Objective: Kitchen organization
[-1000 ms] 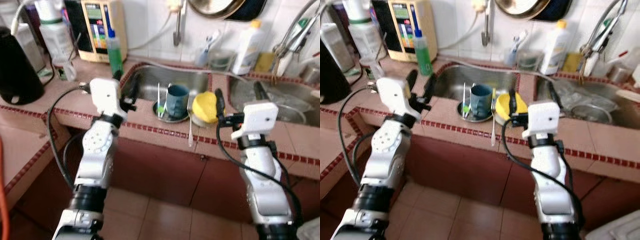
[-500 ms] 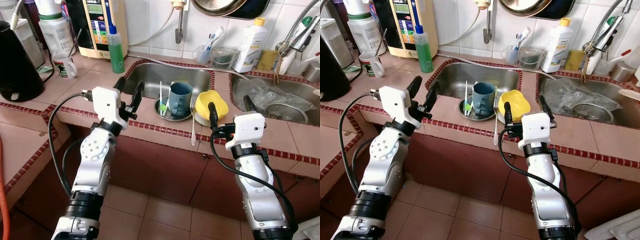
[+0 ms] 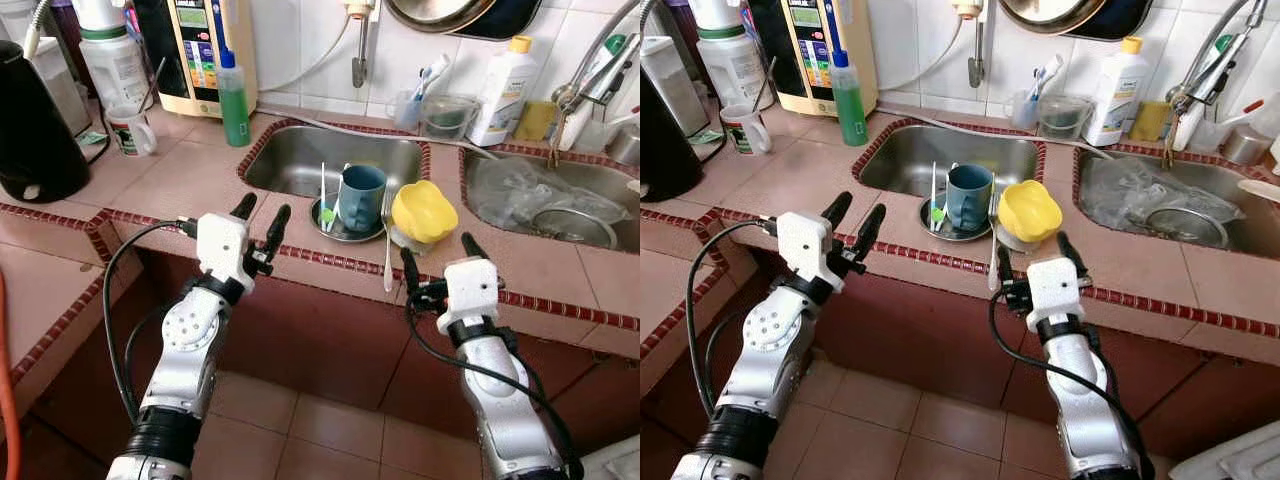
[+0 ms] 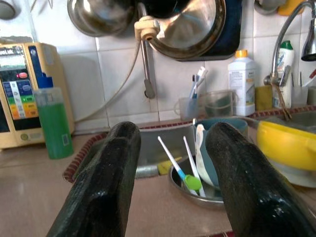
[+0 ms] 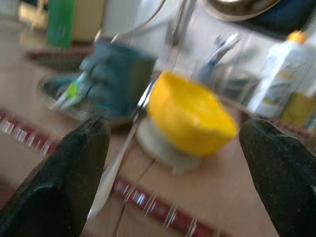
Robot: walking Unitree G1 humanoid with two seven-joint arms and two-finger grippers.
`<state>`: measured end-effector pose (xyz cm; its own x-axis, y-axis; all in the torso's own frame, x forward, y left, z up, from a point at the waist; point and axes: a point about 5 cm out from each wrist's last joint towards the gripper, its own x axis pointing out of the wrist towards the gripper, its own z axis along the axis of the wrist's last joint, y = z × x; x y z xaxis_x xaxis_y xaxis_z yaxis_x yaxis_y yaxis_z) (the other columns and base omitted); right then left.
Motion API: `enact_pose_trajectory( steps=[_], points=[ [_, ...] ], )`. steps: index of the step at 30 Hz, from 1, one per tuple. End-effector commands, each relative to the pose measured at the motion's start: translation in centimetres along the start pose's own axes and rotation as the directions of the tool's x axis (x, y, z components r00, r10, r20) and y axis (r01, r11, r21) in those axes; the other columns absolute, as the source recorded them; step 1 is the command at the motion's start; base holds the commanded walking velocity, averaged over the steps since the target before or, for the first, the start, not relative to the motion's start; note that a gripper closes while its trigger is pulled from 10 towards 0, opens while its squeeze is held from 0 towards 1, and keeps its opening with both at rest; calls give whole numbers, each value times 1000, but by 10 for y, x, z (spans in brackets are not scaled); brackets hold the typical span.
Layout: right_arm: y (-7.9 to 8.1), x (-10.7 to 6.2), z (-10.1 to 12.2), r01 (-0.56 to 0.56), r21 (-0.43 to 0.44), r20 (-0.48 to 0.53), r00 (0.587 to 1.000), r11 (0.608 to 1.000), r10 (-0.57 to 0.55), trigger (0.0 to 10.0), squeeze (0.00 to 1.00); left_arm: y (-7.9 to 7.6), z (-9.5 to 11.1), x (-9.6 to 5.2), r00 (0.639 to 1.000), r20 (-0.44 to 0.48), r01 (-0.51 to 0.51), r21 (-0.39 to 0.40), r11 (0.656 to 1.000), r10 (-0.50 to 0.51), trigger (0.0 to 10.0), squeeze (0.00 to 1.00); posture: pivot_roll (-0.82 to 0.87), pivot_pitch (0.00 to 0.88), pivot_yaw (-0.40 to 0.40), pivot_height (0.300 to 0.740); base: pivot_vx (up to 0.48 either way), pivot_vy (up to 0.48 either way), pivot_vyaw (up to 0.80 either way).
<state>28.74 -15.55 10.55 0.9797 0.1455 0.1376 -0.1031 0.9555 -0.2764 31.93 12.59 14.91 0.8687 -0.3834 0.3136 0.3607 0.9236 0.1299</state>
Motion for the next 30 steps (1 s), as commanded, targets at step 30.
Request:
enact_pose_trajectory(
  steps=[30],
  points=[
    [12, -20, -42, -160, -6, -150, 976, 987, 158, 10000, 0, -41, -30, -39, 954, -108, 288, 76, 955, -279, 10000, 0, -93, 4, -16, 740, 0, 0, 0]
  ],
)
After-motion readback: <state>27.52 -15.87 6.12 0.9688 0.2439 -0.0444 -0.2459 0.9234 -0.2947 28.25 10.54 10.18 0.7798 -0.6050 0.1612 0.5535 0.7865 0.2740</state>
